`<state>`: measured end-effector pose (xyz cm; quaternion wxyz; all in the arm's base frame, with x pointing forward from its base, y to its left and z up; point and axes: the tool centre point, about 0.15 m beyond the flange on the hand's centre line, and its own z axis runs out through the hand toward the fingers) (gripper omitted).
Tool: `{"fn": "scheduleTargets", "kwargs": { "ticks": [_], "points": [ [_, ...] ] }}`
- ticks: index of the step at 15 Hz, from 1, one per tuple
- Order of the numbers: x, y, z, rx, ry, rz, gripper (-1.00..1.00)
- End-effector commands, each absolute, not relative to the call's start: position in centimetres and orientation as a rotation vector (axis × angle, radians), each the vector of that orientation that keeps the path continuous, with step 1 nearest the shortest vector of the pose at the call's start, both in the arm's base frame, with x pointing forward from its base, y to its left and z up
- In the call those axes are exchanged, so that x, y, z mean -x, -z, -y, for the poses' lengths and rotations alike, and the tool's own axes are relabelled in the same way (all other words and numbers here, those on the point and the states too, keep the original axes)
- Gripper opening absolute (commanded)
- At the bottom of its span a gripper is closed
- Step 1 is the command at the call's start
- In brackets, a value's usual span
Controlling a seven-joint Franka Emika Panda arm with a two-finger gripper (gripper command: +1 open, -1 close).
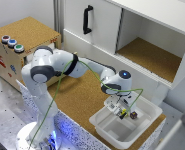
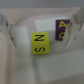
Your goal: Move to the drawer, then store the yellow object
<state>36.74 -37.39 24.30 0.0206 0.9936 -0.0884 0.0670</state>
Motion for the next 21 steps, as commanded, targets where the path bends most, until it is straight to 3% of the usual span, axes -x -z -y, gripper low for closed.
{"fn": "scheduleTargets", "kwargs": {
  "ticks": [1,3,4,16,21],
  "points": [
    [-40.9,-21.3,38.8,-3.149,-0.193,0.222,1.00],
    [-41.7,-21.1,39.0,-3.145,-0.202,0.236,1.00],
    [-41.9,-21.2,39.0,-3.149,-0.223,0.247,-1.00],
    [-39.0,-20.2,39.0,-3.211,-0.154,0.376,-1.00],
    [-39.0,-24.4,37.5,-3.221,-0.265,0.353,-1.00]
  ]
}}
